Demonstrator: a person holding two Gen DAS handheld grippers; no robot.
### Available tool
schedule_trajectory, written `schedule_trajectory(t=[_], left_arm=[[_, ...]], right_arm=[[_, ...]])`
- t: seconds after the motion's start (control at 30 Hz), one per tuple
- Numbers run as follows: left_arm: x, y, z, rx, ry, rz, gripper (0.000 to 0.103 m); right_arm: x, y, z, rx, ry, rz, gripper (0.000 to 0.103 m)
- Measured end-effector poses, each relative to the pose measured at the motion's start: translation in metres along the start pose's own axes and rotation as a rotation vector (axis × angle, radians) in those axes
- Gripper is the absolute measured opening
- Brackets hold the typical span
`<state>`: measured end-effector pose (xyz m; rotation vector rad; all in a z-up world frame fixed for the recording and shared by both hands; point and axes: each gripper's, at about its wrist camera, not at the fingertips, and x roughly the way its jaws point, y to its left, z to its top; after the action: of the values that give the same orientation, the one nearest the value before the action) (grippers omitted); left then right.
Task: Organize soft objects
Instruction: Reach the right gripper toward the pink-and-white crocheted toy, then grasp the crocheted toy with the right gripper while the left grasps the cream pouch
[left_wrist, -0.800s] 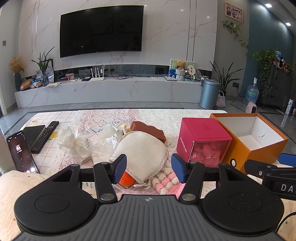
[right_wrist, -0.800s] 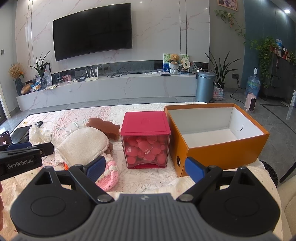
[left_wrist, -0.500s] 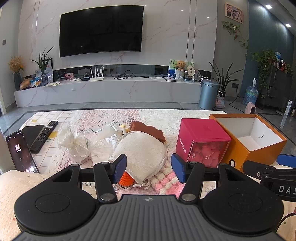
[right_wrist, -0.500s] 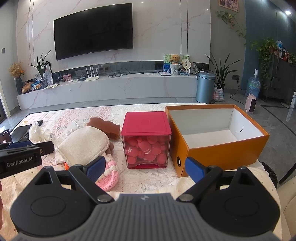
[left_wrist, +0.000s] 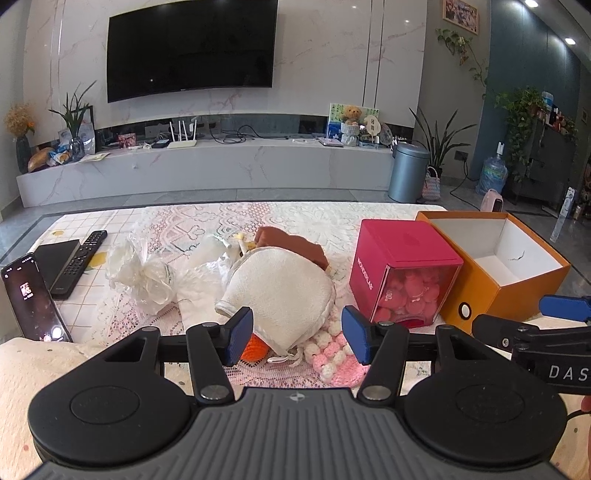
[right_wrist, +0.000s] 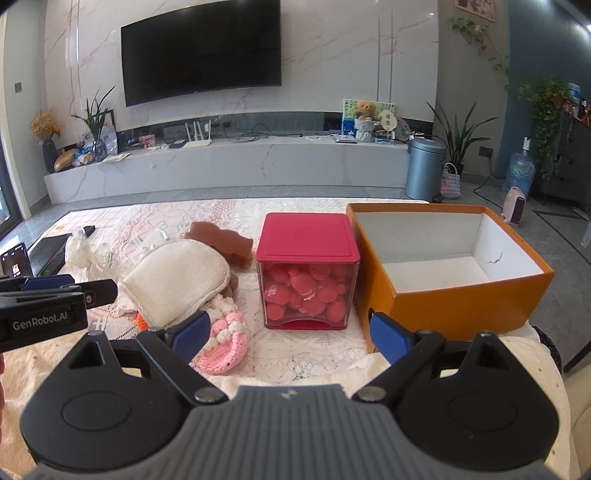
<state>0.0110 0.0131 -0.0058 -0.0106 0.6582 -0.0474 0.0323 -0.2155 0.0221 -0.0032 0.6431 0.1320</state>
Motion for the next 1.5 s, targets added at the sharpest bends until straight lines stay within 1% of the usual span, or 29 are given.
schedule_trajectory(t=[0.03,0.1,0.17,0.2,0.27,0.33,0.43,0.5,0.57,0.63,0.73,0.8,0.9,0.93,0.97,1.03,1.07,1.1,1.13,1.17,1.2,1.23,1.27,1.3,1.4,1.5], left_arm=[[0.003,0.004,0.0,-0.016,0.011,-0.017,0.066],[0.009,0.013,0.0,-0.051,0.037,-0.055,0.066],[0.016,0.016,0.0,-0.039,0.036,-0.067,0.066],[0.02,0.018,0.0,-0.038,0.036,-0.077,0.066],[0.027,0.022,0.001,-0.026,0.041,-0.084,0.066],[0.035,0.025,0.001,-0.014,0.033,-0.102,0.066],[0.051,0.029,0.001,0.037,0.04,-0.116,0.073],[0.064,0.033,0.004,0.066,0.048,-0.103,0.074],[0.077,0.039,0.007,0.065,0.064,-0.087,0.077],[0.09,0.046,0.012,0.057,0.08,-0.08,0.081],[0.113,0.054,0.015,0.039,0.11,-0.095,0.084],[0.129,0.061,0.017,0.008,0.145,-0.106,0.084],[0.147,0.07,0.018,-0.064,0.199,-0.161,0.084],[0.151,0.071,0.018,-0.076,0.203,-0.167,0.084],[0.153,0.072,0.018,-0.084,0.204,-0.17,0.083],[0.152,0.072,0.017,-0.09,0.2,-0.167,0.072],[0.15,0.071,0.017,-0.084,0.197,-0.163,0.063],[0.147,0.069,0.018,-0.071,0.19,-0.153,0.054],[0.143,0.068,0.017,-0.06,0.176,-0.142,0.049],[0.139,0.066,0.017,-0.046,0.166,-0.132,0.036],[0.137,0.061,0.019,-0.029,0.155,-0.121,0.027],[0.136,0.06,0.02,-0.017,0.142,-0.114,0.024],[0.131,0.059,0.02,-0.011,0.126,-0.11,0.017],[0.127,0.056,0.021,-0.006,0.101,-0.098,0.015],[0.111,0.054,0.025,-0.023,0.047,-0.107,0.011],[0.089,0.052,0.031,-0.031,-0.024,-0.094,0.01]], right_arm=[[0.003,0.001,0.001,-0.006,0.008,0.008,0.091],[0.012,0.004,0.003,-0.02,0.026,0.027,0.086],[0.022,0.008,0.005,-0.036,0.046,0.043,0.074],[0.027,0.011,0.006,-0.045,0.057,0.053,0.072],[0.04,0.015,0.007,-0.058,0.088,0.079,0.061],[0.054,0.019,0.007,-0.065,0.116,0.102,0.061],[0.078,0.024,0.008,-0.07,0.16,0.12,0.061],[0.096,0.027,0.008,-0.074,0.198,0.145,0.061],[0.113,0.031,0.008,-0.086,0.231,0.166,0.061],[0.129,0.036,0.006,-0.096,0.262,0.183,0.062],[0.154,0.043,0.002,-0.101,0.304,0.211,0.071],[0.169,0.047,0.0,-0.107,0.324,0.224,0.071],[0.187,0.051,0.0,-0.098,0.342,0.238,0.071],[0.191,0.052,0.001,-0.092,0.346,0.246,0.071],[0.195,0.054,0.002,-0.089,0.346,0.254,0.07],[0.2,0.06,0.002,-0.1,0.342,0.259,0.066],[0.202,0.062,0.002,-0.108,0.335,0.251,0.061],[0.201,0.064,0.002,-0.117,0.33,0.247,0.06],[0.202,0.065,0.001,-0.126,0.327,0.243,0.055],[0.202,0.065,0.001,-0.133,0.326,0.239,0.049],[0.202,0.066,0.0,-0.14,0.323,0.237,0.045],[0.202,0.066,0.0,-0.151,0.32,0.231,0.033],[0.2,0.067,-0.001,-0.168,0.311,0.209,0.021],[0.199,0.066,-0.002,-0.175,0.307,0.208,0.02],[0.188,0.062,0.0,-0.167,0.288,0.223,0.017],[0.171,0.058,0.003,-0.155,0.265,0.234,0.016]])
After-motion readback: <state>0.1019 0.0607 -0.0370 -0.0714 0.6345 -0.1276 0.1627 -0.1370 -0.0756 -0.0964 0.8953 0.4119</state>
